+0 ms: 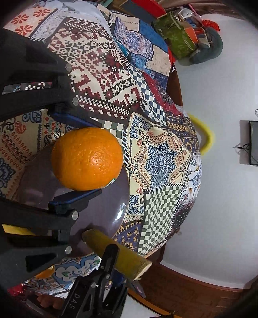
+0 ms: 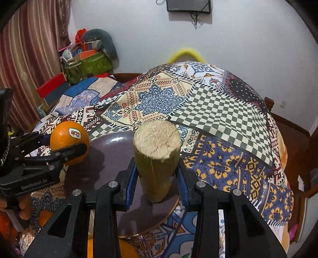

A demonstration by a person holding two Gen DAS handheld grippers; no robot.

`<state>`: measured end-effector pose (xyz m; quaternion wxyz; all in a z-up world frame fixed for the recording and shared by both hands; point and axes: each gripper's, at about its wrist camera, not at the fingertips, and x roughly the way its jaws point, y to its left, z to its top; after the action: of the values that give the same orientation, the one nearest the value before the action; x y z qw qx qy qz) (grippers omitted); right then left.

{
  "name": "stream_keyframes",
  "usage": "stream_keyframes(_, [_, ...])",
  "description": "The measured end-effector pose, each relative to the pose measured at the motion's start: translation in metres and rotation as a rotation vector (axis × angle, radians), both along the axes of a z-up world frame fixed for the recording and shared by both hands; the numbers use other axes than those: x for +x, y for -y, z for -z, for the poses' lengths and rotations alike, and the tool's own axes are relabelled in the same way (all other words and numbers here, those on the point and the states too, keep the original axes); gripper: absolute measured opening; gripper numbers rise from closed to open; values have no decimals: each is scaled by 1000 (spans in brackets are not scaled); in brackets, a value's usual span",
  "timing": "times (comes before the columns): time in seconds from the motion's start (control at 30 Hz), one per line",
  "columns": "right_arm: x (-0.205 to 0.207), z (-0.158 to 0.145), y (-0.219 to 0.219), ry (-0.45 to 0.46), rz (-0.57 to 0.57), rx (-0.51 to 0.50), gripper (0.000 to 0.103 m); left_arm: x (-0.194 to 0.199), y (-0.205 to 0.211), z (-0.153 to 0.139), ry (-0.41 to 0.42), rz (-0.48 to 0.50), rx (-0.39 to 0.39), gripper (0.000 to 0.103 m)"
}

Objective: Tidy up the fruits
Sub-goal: 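Carry the orange and sugarcane to the dark plate and release both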

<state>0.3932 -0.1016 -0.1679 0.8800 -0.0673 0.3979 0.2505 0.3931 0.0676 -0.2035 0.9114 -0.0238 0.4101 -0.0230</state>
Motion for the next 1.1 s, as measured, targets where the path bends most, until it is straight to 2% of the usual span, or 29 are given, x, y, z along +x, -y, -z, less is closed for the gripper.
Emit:
stream_keyframes(0.3, [19,11,-17,-23,-52,-43,34,18,4,13,-47,19,1,57])
stream_keyframes(0.47, [29,13,-22,-53,-72,-45,34,27,1,24,-84,8,-25,57])
stream_keyframes(0.6, [38,17,-28,-76,-89,-58,34,27,0,25,-81,8,-33,57])
stream_keyframes(0.77, [43,39,-40,-178,-134,-86,34,27,3,26,-79,14,-13,57])
stream_keyframes(0.87, [38,48,-43,-174,-148,-125,34,28,2,26,-79,16,-22,57])
stream_keyframes(1.1, [40,44,-33,-216,-132,-88,34,26,3,25,-78,20,-16,57])
